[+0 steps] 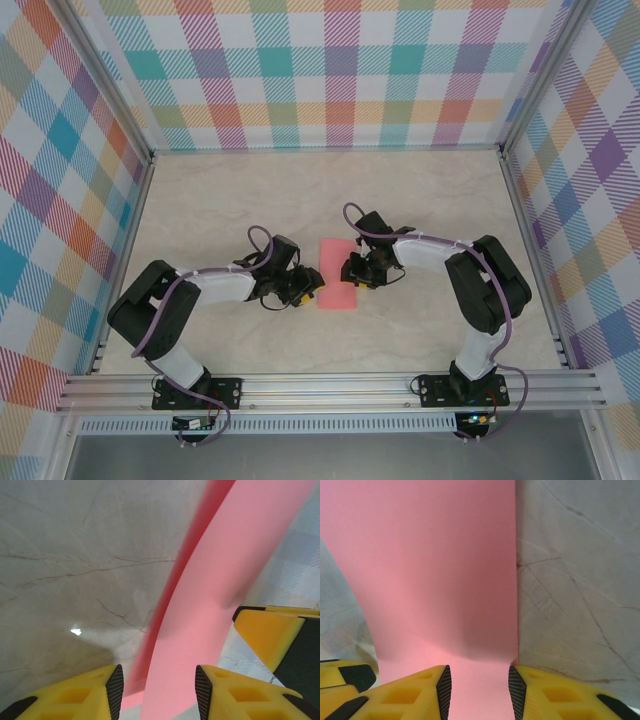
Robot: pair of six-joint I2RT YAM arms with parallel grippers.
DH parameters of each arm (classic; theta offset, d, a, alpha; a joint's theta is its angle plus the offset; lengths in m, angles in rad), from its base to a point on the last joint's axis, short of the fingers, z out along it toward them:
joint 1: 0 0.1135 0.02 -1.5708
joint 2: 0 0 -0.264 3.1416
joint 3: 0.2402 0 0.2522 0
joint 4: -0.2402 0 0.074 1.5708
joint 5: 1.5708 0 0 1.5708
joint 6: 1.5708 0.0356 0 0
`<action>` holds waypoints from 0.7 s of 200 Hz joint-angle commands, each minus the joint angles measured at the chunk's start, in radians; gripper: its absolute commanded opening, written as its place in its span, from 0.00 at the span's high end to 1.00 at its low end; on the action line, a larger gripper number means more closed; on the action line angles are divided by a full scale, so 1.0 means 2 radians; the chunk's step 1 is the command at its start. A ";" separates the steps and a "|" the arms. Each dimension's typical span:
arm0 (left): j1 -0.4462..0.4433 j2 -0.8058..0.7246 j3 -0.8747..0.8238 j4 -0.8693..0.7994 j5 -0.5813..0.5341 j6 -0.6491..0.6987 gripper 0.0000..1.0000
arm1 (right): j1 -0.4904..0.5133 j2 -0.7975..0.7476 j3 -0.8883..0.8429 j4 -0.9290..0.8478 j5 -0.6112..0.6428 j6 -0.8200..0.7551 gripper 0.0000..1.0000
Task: Fold a paper plane with a square sheet of paper (pick it up from the middle)
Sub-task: Fold the triangle a second time at the center of the table.
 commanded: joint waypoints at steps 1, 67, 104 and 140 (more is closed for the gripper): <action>-0.006 0.011 0.002 0.013 0.013 -0.004 0.56 | 0.001 0.014 -0.017 -0.018 0.018 0.004 0.61; -0.011 0.019 0.003 0.023 0.023 0.002 0.60 | 0.001 0.018 -0.019 -0.017 0.016 0.005 0.61; -0.012 0.020 0.008 0.026 0.025 0.002 0.62 | 0.001 0.023 -0.017 -0.016 0.014 0.007 0.60; -0.012 0.019 0.010 0.025 0.027 0.003 0.63 | 0.001 0.024 -0.015 -0.015 0.013 0.008 0.60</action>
